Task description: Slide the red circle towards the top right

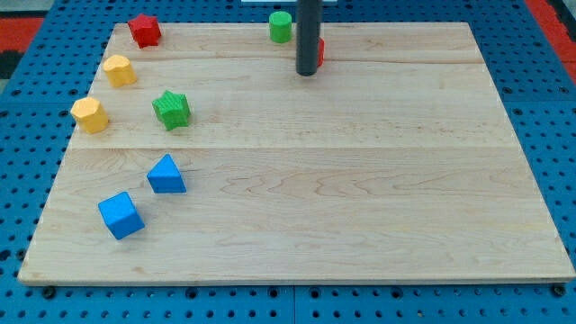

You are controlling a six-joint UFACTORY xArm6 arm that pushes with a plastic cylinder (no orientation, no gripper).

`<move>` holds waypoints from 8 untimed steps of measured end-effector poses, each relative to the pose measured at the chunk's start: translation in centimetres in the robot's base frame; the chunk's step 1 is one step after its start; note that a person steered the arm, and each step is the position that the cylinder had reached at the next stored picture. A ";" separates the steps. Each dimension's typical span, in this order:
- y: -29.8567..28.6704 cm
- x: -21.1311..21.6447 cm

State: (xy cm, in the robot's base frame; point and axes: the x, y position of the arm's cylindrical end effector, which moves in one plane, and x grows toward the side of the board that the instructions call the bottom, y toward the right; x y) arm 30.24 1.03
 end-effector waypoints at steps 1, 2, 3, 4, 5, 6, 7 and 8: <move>-0.4 -2.1; 2.7 -4.4; 1.9 -6.0; -1.7 -7.7; 2.8 -7.3; 8.4 -6.4; 15.8 -7.3; 16.3 -5.4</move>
State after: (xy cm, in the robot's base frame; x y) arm 24.84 17.34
